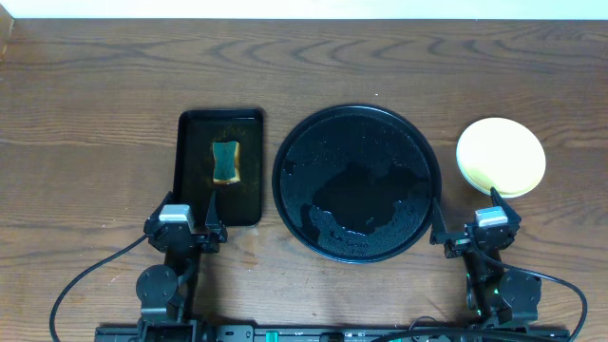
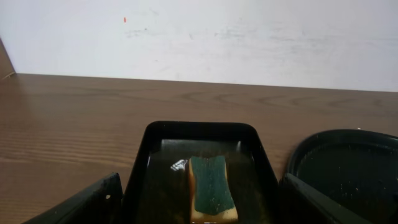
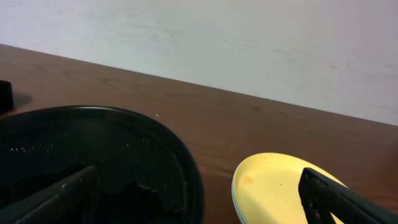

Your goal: Clean dirty plates on tray and stack at the side

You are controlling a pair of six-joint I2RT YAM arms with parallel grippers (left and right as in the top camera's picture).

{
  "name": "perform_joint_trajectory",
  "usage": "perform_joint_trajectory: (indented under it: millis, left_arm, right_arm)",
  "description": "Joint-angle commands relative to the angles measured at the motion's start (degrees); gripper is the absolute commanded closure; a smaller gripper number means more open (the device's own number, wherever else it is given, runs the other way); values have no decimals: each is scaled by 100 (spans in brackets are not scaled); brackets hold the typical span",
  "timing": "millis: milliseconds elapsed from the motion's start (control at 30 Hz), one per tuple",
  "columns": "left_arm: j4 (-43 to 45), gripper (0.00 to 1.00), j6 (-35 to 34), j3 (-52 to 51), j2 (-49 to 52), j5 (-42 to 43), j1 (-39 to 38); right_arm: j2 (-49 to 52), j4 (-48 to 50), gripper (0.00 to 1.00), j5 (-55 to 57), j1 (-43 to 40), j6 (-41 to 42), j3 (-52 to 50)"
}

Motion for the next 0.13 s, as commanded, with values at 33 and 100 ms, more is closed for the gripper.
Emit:
perform_joint_trajectory:
  millis: [33, 100]
  left_arm:
    - [-243, 20, 101, -57, -39, 94, 20]
    - [-243, 20, 101, -57, -39, 94, 20]
  right_arm:
    - [-31, -24, 1, 39, 17, -61, -7]
    - [-31, -24, 1, 39, 17, -61, -7]
